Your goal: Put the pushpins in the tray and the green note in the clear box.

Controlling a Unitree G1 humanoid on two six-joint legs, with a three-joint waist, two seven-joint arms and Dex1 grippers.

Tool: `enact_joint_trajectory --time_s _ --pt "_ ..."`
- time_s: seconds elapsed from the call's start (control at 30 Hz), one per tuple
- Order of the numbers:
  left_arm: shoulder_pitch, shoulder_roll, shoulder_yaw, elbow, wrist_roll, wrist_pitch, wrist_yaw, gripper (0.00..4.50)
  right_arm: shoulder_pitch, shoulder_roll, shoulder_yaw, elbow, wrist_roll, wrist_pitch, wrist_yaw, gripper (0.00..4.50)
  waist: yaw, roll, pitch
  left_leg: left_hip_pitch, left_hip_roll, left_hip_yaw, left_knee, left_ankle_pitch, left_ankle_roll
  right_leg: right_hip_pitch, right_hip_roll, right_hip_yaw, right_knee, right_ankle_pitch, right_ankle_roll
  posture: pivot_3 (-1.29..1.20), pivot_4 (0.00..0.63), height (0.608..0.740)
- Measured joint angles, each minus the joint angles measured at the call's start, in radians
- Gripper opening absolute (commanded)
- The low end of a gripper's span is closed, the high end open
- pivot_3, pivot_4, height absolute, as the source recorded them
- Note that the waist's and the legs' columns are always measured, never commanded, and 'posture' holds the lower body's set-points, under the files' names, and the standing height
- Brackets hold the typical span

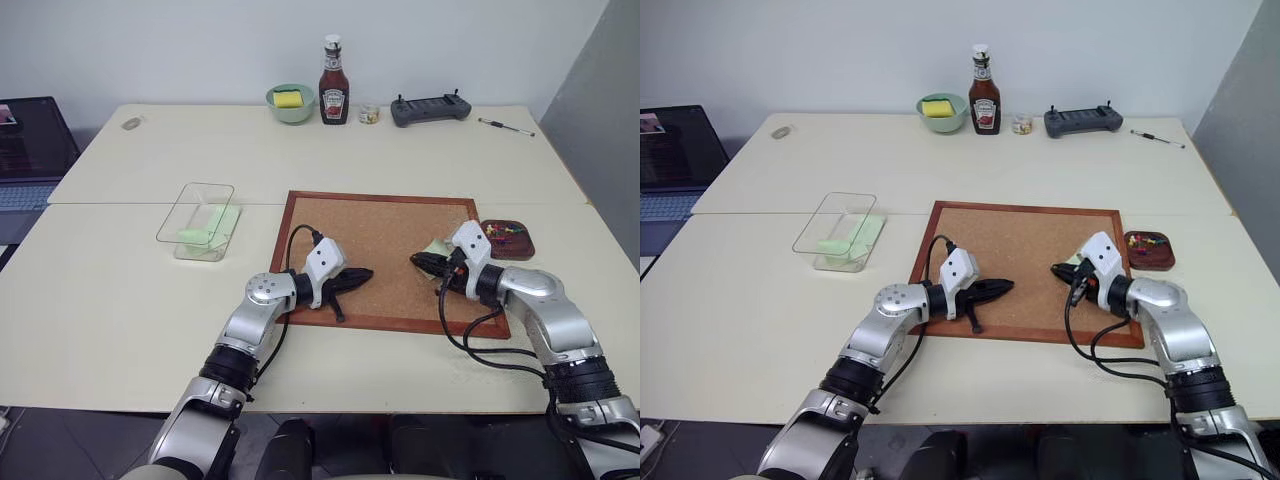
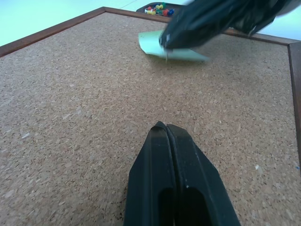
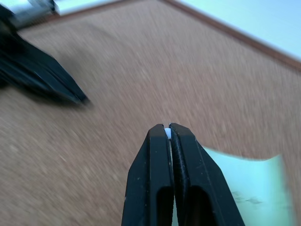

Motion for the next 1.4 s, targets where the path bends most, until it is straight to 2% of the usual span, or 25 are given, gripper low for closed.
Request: enact_joint_trajectory --time_s 0.53,0.57,0.6,0.67,0.8,1.03,1.27,1.33,1.4 --pt "0.000 -0.006 0.008 -0.002 -0.012 0.016 -0.001 0.00 -0.010 -0.028 -0.003 -0.074 0.032 0.040 0.022 0.01 0.000 0.000 0.000 0.000 0.000 0.000 0.000 0.000 0.000 0.000 0.000 0.000 0.000 0.000 0.000 0.00 0.150 0.740" --pt "-0.001 -0.008 0.012 -0.002 -0.018 0.021 -0.001 0.36 -0.010 -0.028 -0.003 -0.077 0.032 0.040 0.022 0.00 0.000 0.000 0.000 0.000 0.000 0.000 0.000 0.000 0.000 0.000 0.000 0.000 0.000 0.000 0.000 0.00 0.150 0.740" --pt "-0.001 -0.010 0.015 -0.002 -0.020 0.025 -0.001 0.43 -0.010 -0.028 -0.003 -0.078 0.032 0.040 0.022 0.00 0.000 0.000 0.000 0.000 0.000 0.000 0.000 0.000 0.000 0.000 0.000 0.000 0.000 0.000 0.000 0.00 0.150 0.740" --pt "-0.003 -0.012 0.020 -0.003 -0.025 0.038 -0.002 0.90 -0.010 -0.028 -0.003 -0.078 0.032 0.040 0.022 0.00 0.000 0.000 0.000 0.000 0.000 0.000 0.000 0.000 0.000 0.000 0.000 0.000 0.000 0.000 0.000 0.00 0.150 0.740" --pt "-0.005 -0.012 0.025 -0.009 -0.042 0.066 -0.006 1.52 -0.010 -0.028 -0.002 -0.078 0.032 0.040 0.021 0.00 0.000 0.000 0.000 0.000 0.000 0.000 0.000 0.000 0.000 0.000 0.000 0.000 0.000 0.000 0.000 0.00 0.150 0.740" --pt "0.015 -0.015 0.023 -0.119 -0.099 0.197 -0.026 2.82 -0.021 -0.022 -0.002 -0.078 0.031 0.039 0.015 0.00 0.000 -0.001 0.001 -0.003 0.000 0.000 0.000 0.000 0.000 -0.003 0.000 0.000 0.000 0.000 0.000 0.00 0.150 0.740" --pt "0.015 -0.098 0.024 -0.204 -0.137 0.285 0.058 4.22 -0.037 -0.002 -0.002 -0.078 0.032 0.045 -0.005 0.00 0.000 -0.001 0.001 -0.003 0.000 0.000 0.000 0.000 0.000 -0.003 0.000 0.000 0.000 0.000 0.000 0.00 0.150 0.740" --pt "0.015 -0.111 0.022 -0.205 -0.137 0.300 0.079 4.49 -0.044 0.000 -0.002 -0.078 0.032 0.050 -0.006 0.00 0.000 -0.002 0.001 -0.003 0.000 0.000 0.000 0.000 0.000 -0.003 0.000 0.000 0.000 0.000 0.000 0.00 0.150 0.740" --pt "0.015 -0.120 0.020 -0.206 -0.140 0.307 0.088 4.49 -0.051 0.000 -0.002 -0.078 0.032 0.057 -0.008 0.00 -0.001 -0.002 0.001 -0.003 0.000 0.000 0.000 0.000 0.000 -0.003 0.000 0.000 0.000 0.000 0.000 0.00 0.150 0.740"
